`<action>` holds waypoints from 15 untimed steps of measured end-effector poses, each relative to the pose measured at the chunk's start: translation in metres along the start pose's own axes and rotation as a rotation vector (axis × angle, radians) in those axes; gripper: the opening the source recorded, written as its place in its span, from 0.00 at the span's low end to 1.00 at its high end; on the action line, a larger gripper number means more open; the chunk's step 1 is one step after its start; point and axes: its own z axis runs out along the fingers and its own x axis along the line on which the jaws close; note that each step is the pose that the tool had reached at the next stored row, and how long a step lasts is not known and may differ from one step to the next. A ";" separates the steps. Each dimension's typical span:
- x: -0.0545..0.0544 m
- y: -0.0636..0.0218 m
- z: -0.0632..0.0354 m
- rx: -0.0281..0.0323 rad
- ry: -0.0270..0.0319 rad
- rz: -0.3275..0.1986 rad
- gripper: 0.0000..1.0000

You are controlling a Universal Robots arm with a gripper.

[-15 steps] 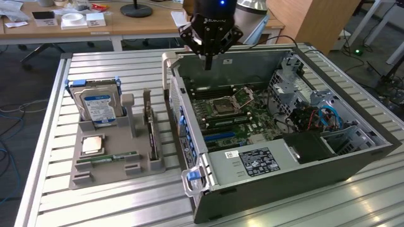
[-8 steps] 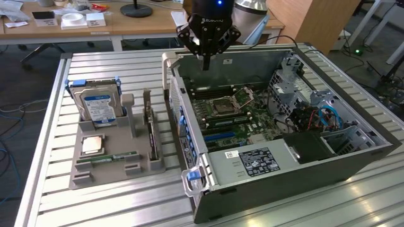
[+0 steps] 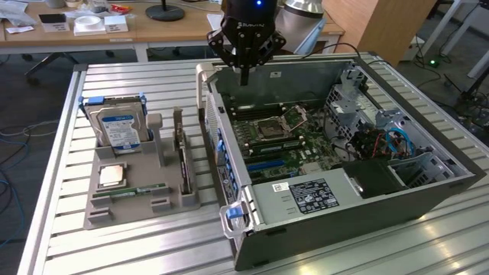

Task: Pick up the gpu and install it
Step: 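Reach for the gpu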

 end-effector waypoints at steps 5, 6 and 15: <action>0.014 -0.0010 -0.0001 -0.0001 0.0000 0.000 0.11; 0.018 -0.0013 -0.0002 -0.0001 -0.0001 0.000 0.11; 0.049 -0.0036 -0.0007 0.0000 -0.0002 0.002 0.11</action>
